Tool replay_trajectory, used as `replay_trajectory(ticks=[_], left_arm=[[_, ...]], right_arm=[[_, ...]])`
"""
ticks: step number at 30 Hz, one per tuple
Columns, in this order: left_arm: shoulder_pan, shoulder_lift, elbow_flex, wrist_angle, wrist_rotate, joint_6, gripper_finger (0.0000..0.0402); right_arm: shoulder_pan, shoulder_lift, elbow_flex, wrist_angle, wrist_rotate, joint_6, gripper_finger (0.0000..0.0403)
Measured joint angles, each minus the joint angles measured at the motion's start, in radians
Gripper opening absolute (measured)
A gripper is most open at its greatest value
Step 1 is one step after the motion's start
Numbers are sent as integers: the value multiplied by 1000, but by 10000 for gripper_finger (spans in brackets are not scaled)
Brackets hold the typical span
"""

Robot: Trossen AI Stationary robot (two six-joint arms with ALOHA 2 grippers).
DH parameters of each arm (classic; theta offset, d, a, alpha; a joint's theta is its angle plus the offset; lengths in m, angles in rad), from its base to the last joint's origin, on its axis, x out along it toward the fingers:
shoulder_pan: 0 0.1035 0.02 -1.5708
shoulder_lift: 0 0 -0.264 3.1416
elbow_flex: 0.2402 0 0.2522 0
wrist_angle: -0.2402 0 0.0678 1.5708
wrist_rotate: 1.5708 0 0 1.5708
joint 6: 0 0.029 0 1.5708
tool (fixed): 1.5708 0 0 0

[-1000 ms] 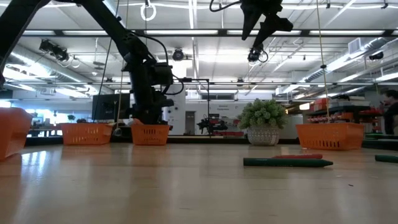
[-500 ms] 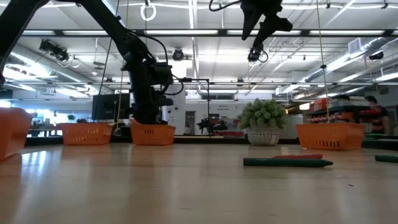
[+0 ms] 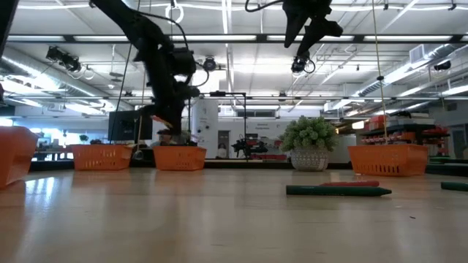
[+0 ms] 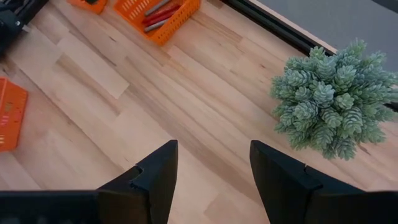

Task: Sort crayons/erasers/pens/pencils in bins
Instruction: Move the yellow pencil from the middle bin to the top left bin

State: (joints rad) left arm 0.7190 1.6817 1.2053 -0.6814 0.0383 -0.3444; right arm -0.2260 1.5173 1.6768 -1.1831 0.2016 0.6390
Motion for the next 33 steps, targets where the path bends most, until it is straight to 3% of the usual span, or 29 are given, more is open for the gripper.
replay_trajectory(ticks=[5, 13, 20, 24, 30, 33], left_arm=[[-4, -127, 0, -32, -1, -6, 30], [-4, -341, 0, -65, -114, 95, 29], [-3, -450, -8, -138, -249, 129, 29], [-3, -555, -160, -61, -280, 92, 35], [-9, -780, -496, 188, -283, 42, 29], [-7, -860, -610, 313, -333, 44, 29]], right_arm=[[0, 0, 0, 3, 0, -37, 206], [-1, 0, 0, 25, 18, -69, 206], [-1, 0, 0, 68, 19, -62, 206], [0, 0, 0, 68, 19, -51, 206], [0, 0, 0, 65, 19, -28, 206], [0, 0, 0, 65, 19, -25, 206]])
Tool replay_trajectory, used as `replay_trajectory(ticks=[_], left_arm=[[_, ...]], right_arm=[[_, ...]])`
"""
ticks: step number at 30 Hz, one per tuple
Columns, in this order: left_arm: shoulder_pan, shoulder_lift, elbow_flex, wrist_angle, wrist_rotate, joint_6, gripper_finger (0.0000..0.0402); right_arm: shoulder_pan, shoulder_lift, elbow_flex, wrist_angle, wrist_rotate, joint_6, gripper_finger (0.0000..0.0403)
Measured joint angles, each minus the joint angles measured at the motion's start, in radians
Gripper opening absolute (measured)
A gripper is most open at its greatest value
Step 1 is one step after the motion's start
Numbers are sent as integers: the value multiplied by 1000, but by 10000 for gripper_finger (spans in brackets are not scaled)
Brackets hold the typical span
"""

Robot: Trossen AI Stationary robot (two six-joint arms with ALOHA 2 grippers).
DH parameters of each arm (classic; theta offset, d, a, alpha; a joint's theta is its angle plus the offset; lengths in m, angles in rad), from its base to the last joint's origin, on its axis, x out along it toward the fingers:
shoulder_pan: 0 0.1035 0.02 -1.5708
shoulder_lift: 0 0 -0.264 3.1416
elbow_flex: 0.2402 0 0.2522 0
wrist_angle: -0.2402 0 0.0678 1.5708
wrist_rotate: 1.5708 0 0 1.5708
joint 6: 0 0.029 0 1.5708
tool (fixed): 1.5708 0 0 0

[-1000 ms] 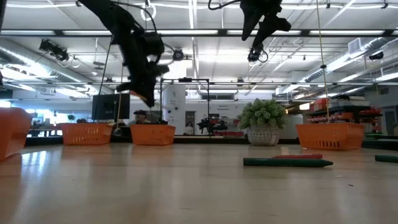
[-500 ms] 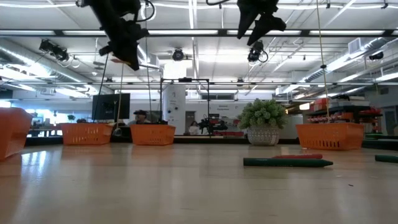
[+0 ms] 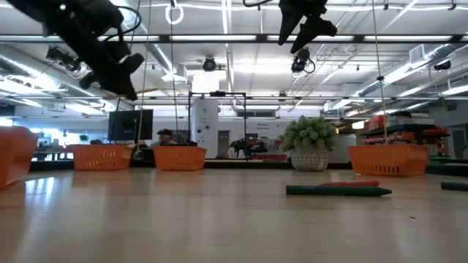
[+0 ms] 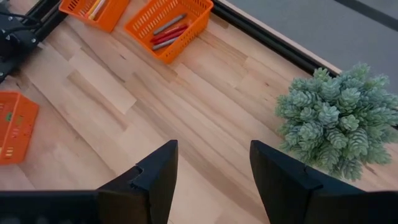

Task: Sort crayons/erasers/pens/pencils in bins
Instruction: Move the yellow pencil from the middle bin to the top left bin

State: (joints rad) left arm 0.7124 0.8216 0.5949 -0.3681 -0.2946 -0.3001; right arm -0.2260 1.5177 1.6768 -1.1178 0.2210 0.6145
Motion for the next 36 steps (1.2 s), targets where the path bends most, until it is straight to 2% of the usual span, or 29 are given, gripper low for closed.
replay_trajectory(ticks=[2, 8, 15, 20, 25, 28, 36], left_arm=[[1, -30, -72, 48, -31, 24, 33], [4, -83, -254, 172, -37, 50, 39], [5, -89, -357, 353, -43, 30, 30], [5, -89, -391, 396, -103, 90, 52], [5, -89, -392, 404, -105, 107, 29], [13, -89, -392, 404, -110, 128, 29], [126, -89, -392, 403, -132, 172, 50]], right_arm=[[0, 0, 0, 0, 11, -13, 206], [0, 0, 0, 0, 34, -16, 206], [0, 0, 0, -1, 101, -13, 206], [0, 0, 0, -2, 126, -12, 206], [0, 0, 0, -3, 134, 31, 206], [0, 0, 0, -3, 158, 53, 206], [0, 0, 0, -4, 176, 81, 206]])
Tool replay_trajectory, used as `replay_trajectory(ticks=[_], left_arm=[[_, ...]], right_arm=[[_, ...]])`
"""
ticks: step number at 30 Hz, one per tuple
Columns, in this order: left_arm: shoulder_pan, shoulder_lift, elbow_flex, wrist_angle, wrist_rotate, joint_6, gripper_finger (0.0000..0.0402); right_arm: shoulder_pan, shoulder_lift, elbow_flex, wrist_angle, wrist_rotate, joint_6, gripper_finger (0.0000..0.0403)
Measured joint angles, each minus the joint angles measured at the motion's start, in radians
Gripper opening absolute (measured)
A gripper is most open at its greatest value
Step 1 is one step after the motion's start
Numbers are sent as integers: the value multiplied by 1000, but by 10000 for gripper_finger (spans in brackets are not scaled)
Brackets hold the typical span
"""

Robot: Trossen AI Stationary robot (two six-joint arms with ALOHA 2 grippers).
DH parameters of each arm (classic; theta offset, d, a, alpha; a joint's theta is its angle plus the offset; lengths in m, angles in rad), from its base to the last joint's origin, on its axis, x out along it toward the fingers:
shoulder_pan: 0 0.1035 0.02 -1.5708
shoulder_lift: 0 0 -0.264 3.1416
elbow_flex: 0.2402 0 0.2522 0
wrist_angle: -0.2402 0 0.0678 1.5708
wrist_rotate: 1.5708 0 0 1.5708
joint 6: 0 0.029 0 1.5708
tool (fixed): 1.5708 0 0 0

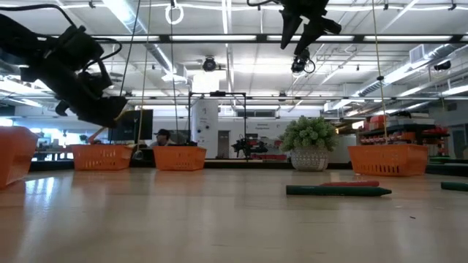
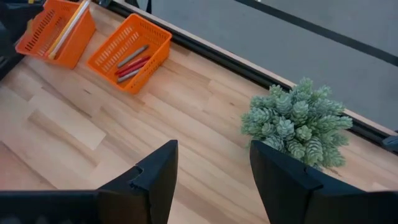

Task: Sort crayons/erasers/pens/pencils in bins
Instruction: Move the yellow pencil from the middle bin to the top left bin

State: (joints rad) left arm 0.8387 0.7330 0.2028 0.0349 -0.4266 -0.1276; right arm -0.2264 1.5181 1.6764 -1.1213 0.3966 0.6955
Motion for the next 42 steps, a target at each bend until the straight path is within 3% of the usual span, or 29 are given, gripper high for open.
replay_trajectory(ticks=[8, 15, 23, 31, 42], left_arm=[[22, 7, 0, -7, 22, -17, 29], [24, 121, 0, 1, -52, -32, 55], [20, 186, 0, 54, -98, -72, 30], [-2, 263, 0, 134, -173, -105, 62], [-7, 320, 0, 156, -200, -131, 6]], right_arm=[[0, 0, 0, 1, 33, 19, 206], [0, 0, 0, 1, 41, 19, 206], [19, 0, -1, 1, 43, 40, 206], [35, 0, -1, -12, 43, 39, 206], [32, 0, -1, -18, 38, -16, 206]])
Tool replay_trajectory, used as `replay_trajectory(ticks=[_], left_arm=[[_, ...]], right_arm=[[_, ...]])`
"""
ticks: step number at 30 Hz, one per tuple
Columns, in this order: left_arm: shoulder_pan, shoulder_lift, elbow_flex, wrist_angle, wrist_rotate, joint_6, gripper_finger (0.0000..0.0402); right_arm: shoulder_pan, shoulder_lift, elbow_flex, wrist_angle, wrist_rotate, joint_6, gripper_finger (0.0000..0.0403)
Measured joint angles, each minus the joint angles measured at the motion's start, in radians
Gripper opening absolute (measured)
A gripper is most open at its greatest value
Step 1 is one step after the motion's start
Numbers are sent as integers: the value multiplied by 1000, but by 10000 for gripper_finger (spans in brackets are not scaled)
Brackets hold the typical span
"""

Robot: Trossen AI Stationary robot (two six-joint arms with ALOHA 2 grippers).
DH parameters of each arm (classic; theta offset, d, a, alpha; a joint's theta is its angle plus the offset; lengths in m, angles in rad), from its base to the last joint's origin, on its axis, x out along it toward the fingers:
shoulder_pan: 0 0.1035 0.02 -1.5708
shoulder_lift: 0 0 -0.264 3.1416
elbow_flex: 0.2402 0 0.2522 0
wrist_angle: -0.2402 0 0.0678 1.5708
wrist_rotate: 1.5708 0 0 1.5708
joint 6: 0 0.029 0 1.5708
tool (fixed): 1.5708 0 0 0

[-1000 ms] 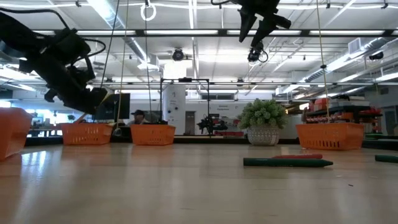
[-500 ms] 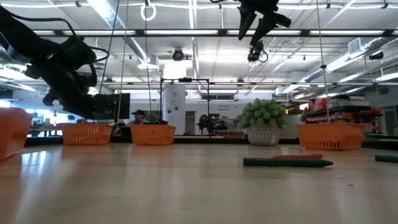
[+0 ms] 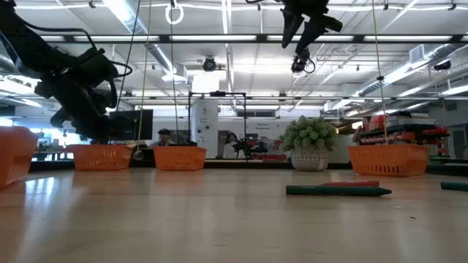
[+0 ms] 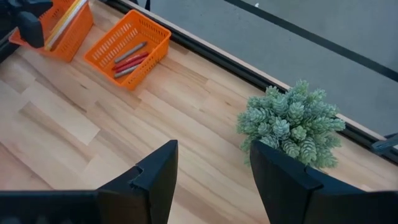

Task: Sort crayons/erasers/pens/pencils in bins
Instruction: Move the yellow pencil from the middle bin to the top left bin

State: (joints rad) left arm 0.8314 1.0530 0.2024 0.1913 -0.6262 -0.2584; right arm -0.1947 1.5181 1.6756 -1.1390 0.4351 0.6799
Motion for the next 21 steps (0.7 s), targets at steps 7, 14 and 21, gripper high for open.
replay_trajectory(ticks=[7, 14, 21], left_arm=[[0, 2, 0, -7, 0, 9, 34], [0, 2, 0, -8, 7, 2, 31], [0, 2, 0, -9, 10, 3, 17]], right_arm=[[0, 0, 0, 0, 8, 17, 206], [3, 0, 0, 1, 17, 27, 206], [8, 0, 0, 12, 46, 33, 206]])
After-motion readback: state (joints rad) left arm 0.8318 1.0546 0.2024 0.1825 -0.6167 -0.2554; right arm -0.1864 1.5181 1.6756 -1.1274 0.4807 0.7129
